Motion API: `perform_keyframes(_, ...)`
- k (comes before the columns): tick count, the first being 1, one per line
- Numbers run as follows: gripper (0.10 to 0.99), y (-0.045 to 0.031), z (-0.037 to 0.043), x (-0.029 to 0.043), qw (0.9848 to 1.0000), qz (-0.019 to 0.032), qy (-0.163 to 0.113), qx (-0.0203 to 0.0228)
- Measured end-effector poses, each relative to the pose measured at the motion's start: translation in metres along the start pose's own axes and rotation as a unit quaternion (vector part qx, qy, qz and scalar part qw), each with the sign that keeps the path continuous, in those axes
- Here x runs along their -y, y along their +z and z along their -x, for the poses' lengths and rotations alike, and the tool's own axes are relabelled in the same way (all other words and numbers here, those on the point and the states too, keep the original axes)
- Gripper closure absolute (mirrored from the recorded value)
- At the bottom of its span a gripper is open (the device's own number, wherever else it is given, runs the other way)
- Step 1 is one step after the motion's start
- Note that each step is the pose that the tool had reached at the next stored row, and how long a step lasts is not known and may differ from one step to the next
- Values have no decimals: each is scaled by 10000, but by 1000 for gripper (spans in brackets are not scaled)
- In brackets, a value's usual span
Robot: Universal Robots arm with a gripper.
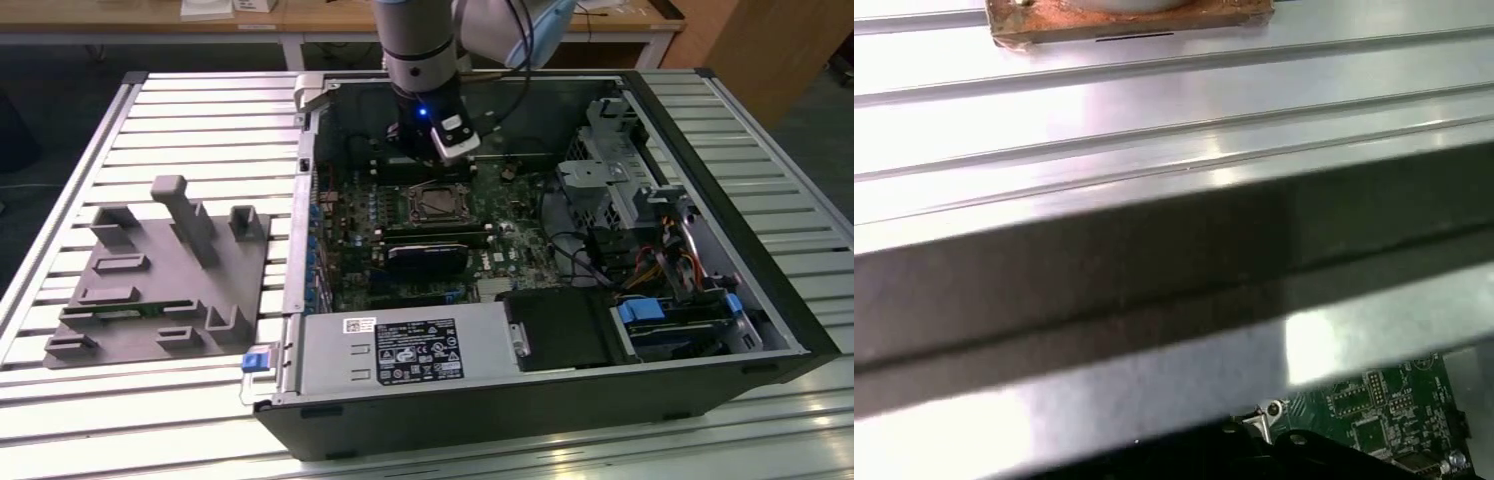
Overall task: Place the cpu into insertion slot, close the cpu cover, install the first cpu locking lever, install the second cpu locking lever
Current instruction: 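Install the first cpu locking lever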
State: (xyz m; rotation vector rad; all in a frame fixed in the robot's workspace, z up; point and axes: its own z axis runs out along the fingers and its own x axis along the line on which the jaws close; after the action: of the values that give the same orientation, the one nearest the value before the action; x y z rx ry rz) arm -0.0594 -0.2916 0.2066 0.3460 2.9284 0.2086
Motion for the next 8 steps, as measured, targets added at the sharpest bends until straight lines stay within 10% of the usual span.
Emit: perform_keyframes(8, 980, 46, -14, -5, 9999, -4, 68, 113)
